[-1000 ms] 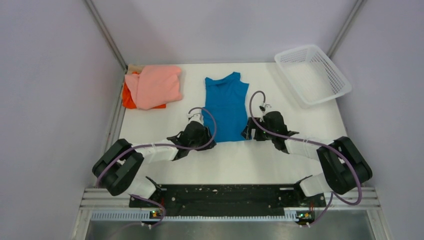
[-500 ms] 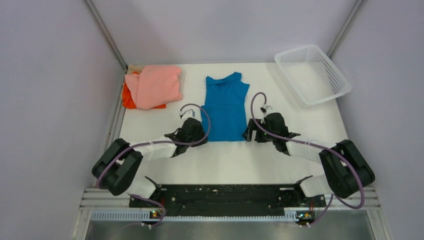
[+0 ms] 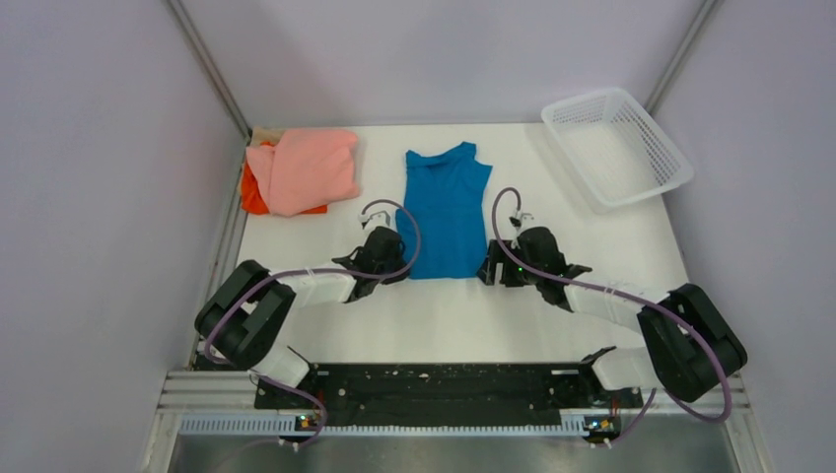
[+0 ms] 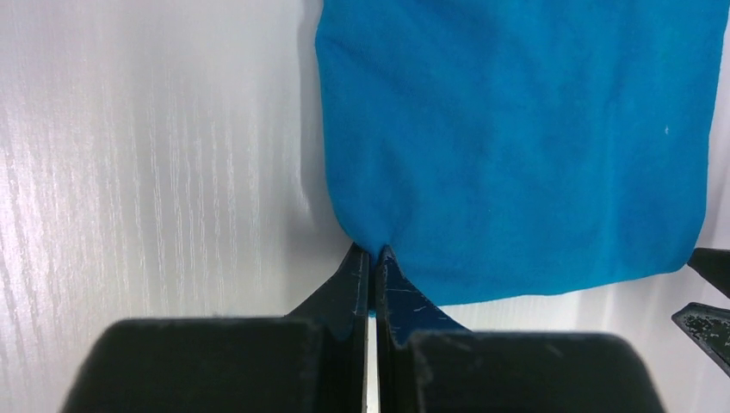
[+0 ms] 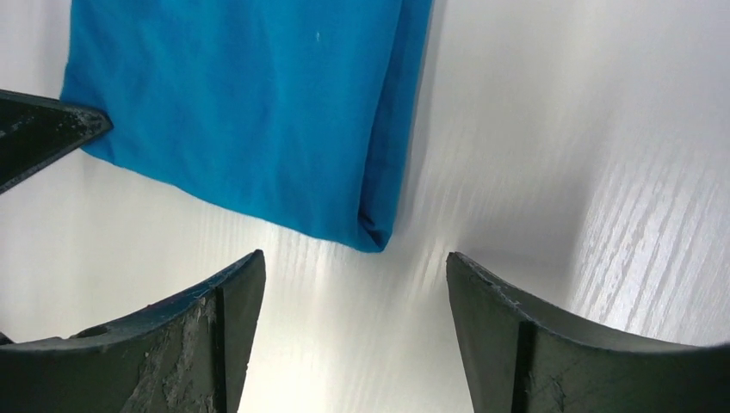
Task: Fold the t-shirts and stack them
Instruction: Grab one side of the 2/3 rectangular tshirt with both arms
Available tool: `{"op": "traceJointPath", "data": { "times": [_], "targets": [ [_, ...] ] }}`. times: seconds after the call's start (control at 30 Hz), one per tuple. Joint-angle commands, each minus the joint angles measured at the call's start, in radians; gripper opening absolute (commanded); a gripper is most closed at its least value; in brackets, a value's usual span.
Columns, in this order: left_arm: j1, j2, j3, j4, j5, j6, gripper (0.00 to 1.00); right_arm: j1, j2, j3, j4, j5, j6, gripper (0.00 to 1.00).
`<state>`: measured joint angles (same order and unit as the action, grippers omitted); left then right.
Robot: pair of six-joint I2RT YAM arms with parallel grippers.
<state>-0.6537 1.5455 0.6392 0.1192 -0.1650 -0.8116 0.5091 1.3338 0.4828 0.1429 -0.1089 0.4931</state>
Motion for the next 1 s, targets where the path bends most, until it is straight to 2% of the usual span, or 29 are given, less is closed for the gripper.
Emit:
{"op": "traceJointPath", "data": {
  "times": [0.0, 0.17, 0.2, 0.27, 0.33, 0.43, 0.5, 0.53, 0.83, 0.97],
  "targets": [
    [0.0, -0.02, -0.05, -0.078, 0.01, 0.003, 0.0, 0.036, -0.053, -0.032, -0.045, 0.062, 0.035, 0.75],
    [-0.003, -0.004, -0.035, -0.063, 0.051, 0.004, 0.0, 0.069, -0.015, -0.024, -0.036, 0.069, 0.035, 0.73],
    [-0.003, -0.005, -0.037, -0.053, 0.054, 0.004, 0.0, 0.072, -0.002, -0.022, -0.016, 0.074, 0.029, 0.69],
    [-0.003, -0.002, -0.038, -0.034, 0.052, 0.0, 0.0, 0.073, 0.043, -0.011, 0.015, 0.08, 0.028, 0.57],
    [-0.003, -0.002, -0.026, -0.046, 0.051, 0.0, 0.0, 0.082, 0.073, 0.022, -0.002, 0.049, 0.014, 0.41],
    [-0.003, -0.015, -0.031, -0.047, 0.048, 0.001, 0.0, 0.092, 0.063, 0.01, 0.014, 0.042, 0.016, 0.23],
    [-0.003, -0.026, -0.037, -0.05, 0.041, 0.004, 0.0, 0.092, 0.048, -0.003, 0.023, 0.052, 0.018, 0.16],
    [-0.003, -0.033, -0.042, -0.051, 0.039, 0.003, 0.0, 0.092, 0.044, -0.006, 0.03, 0.057, 0.017, 0.01],
    [-0.007, -0.108, -0.079, -0.06, 0.031, 0.024, 0.0, 0.093, -0.014, -0.023, 0.062, 0.073, 0.01, 0.0],
    [-0.014, -0.147, -0.081, -0.071, 0.074, 0.034, 0.0, 0.108, -0.108, -0.043, 0.087, 0.062, -0.011, 0.0]
  ]
}}
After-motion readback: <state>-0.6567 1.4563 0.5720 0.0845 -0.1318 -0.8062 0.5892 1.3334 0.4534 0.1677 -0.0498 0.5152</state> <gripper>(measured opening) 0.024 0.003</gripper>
